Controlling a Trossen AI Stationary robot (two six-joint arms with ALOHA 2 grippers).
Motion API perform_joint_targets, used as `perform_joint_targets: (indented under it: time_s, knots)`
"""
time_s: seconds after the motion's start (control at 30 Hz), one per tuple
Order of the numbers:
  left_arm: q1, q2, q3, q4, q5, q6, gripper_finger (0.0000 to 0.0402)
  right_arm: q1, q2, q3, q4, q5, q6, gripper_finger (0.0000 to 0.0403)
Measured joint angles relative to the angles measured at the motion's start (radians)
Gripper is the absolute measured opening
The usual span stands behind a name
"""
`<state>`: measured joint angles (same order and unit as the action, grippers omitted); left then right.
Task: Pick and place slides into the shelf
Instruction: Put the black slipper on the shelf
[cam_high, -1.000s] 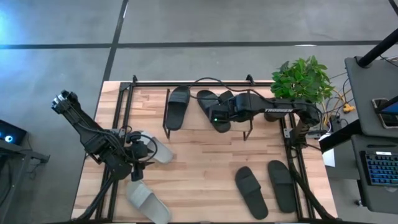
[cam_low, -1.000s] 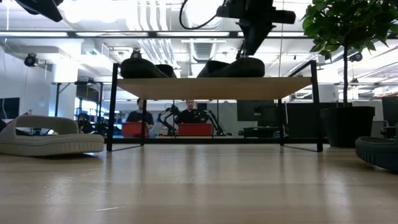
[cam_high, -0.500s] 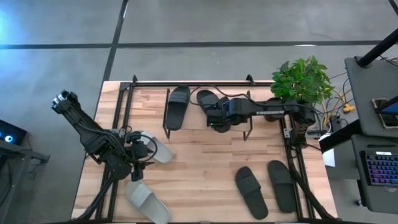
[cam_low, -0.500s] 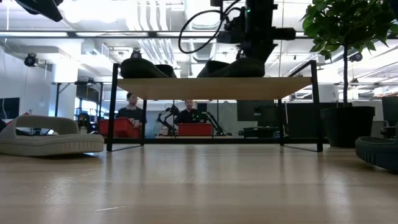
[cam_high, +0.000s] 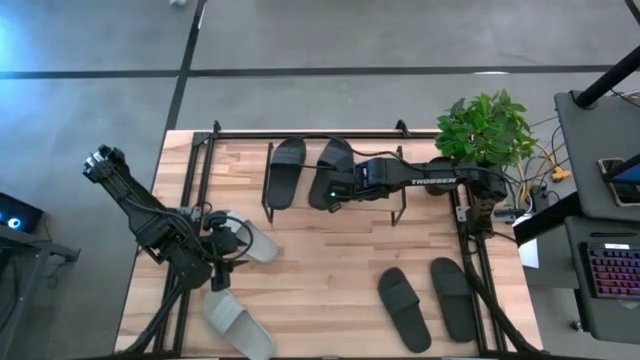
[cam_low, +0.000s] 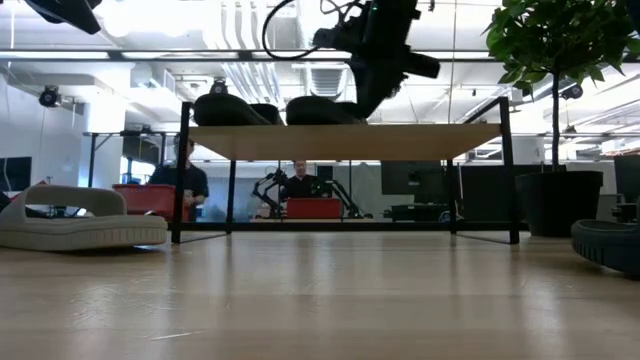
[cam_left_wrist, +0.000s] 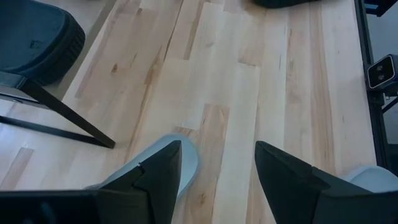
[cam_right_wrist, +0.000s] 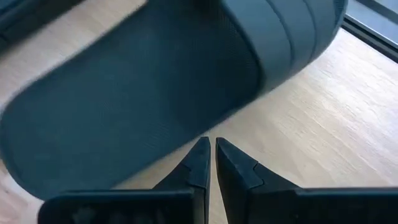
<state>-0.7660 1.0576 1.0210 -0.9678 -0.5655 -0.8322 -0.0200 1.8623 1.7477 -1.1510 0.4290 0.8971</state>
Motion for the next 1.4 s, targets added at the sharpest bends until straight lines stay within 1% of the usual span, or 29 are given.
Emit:
perform_joint_targets:
  time_s: [0.1,0.17,0.23,0.47,0.7,0.83,0.93,1.03,1.13,1.4]
  knots:
    - [0.0,0.0,0.0,0.001,0.0,-0.001,0.0189,0.0,0.0,0.0,-0.092,0.023,0.084,0.0017]
    - [0.0,0.0,0.0,0.008,0.001,-0.001,0.0189,0.0,-0.001,0.0,-0.18,0.071,0.155,0.0017]
    - [0.0,0.0,0.0,0.019,0.001,0.0,0.0189,-0.002,-0.001,0.0,-0.215,0.111,0.179,0.0017]
    - [0.0,0.002,0.0,0.018,0.001,-0.002,0.0189,-0.051,-0.001,0.0,-0.082,0.07,-0.037,0.0017]
    - [0.0,0.002,0.0,0.018,0.001,-0.003,0.0189,-0.1,-0.001,0.0,-0.062,0.069,-0.361,0.0017]
    - [0.0,0.002,0.0,0.018,0.0,-0.025,0.0189,-0.12,0.001,0.0,-0.008,0.065,-0.47,0.0018]
    - [0.0,0.002,0.0,0.018,0.0,-0.028,0.0189,-0.131,0.001,0.0,0.075,0.056,-0.548,0.0018]
    - [0.0,0.002,0.0,0.018,0.0,-0.029,0.0189,-0.136,0.001,0.0,0.159,0.021,-0.623,0.0018]
    - [0.0,0.002,0.0,0.018,0.0,-0.029,0.0189,-0.136,0.002,0.0,0.195,0.005,-0.67,0.0018]
    - [0.0,0.002,0.0,0.017,0.0,-0.029,0.0189,-0.136,0.004,-0.001,0.215,-0.018,-0.67,0.0018]
